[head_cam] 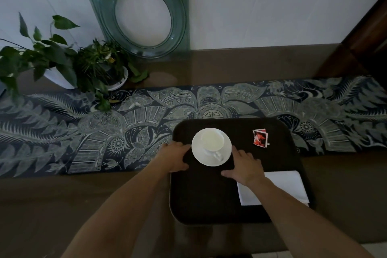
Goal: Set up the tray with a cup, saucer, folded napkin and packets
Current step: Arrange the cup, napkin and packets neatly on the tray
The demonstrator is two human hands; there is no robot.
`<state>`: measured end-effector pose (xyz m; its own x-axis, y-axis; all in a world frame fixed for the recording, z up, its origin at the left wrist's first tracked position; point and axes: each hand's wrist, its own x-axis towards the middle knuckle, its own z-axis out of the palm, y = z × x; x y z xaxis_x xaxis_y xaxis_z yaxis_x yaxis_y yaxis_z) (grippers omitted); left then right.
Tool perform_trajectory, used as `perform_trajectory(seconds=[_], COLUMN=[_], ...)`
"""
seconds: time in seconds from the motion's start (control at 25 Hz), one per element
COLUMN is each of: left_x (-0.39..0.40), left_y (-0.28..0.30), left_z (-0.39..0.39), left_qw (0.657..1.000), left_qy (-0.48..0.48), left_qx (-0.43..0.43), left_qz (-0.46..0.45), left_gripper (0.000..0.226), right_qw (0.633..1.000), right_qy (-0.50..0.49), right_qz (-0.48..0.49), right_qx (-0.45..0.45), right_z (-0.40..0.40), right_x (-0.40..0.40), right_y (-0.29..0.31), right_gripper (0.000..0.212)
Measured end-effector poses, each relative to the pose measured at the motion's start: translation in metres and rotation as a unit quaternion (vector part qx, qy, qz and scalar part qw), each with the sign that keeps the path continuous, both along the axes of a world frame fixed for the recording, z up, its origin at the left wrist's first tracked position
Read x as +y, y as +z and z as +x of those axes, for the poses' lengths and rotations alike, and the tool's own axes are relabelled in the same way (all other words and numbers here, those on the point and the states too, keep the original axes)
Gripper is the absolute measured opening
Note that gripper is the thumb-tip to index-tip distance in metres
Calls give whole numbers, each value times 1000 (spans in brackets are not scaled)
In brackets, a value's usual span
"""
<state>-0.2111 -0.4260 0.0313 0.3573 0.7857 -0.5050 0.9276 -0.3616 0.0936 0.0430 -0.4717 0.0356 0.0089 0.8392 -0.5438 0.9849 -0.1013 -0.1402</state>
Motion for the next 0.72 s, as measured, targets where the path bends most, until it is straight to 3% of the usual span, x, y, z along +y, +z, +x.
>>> perform_trajectory(seconds=[0.08, 0.2, 0.44, 0.72], left_x=[14, 28, 39, 4], left_y=[-3, -9, -18, -21], left_z=[6, 16, 27, 30], left_qw=[1000, 1000, 1000, 991], left_qy=[4, 4, -6, 98], left_qx=[-9, -21, -23, -66], left_qz=[7, 18, 16, 70], left_gripper=[100, 109, 98, 92], right_qw=[999, 999, 996, 995], right_qy=[-18, -11, -23, 30], right_qz=[-1, 36, 88, 72], right_qx=[28, 17, 19, 55], right_z=[-2, -6, -6, 12], right_x=[5, 7, 13, 45], right_y=[-6, -18, -32, -32], right_gripper=[114, 116, 103, 102])
